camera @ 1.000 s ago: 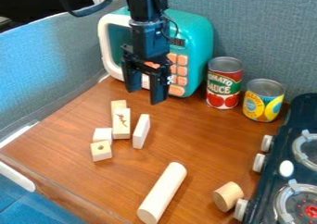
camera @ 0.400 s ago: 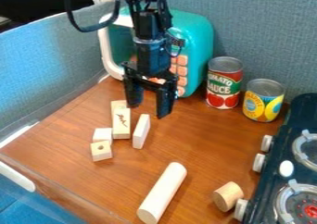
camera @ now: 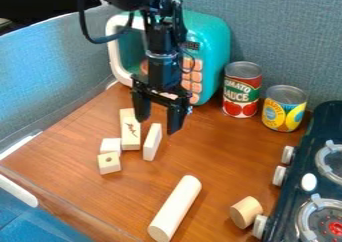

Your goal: Move the rectangular block to the right side of the table

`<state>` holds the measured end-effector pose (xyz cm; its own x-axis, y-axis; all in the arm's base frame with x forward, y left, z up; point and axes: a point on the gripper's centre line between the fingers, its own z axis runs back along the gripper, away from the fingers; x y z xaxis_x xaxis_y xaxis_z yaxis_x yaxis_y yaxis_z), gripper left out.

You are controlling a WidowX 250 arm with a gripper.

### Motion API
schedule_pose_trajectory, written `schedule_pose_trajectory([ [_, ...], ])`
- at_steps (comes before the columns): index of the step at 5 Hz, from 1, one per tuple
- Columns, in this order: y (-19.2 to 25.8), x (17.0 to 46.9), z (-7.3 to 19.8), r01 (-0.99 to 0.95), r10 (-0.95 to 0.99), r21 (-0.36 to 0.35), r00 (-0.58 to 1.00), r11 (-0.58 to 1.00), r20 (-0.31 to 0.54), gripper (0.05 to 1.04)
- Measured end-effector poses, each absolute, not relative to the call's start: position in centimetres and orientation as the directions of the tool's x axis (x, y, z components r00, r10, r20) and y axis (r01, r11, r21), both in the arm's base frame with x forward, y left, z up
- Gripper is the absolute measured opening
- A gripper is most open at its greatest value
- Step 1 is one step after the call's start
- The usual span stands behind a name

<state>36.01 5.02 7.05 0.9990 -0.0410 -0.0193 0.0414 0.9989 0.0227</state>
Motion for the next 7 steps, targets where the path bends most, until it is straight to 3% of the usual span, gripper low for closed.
schedule_pose_trajectory([
  [3,5.9,37.9,4.7,-0.122,0.124,0.065,0.992,0.990,-0.031,1.001],
  [6,6.5,36.9,3.7,-0.377,0.377,0.020,0.924,0.926,-0.065,1.001],
  [7,7.0,36.6,3.4,-0.395,0.396,0.020,0.915,0.918,-0.082,0.954],
])
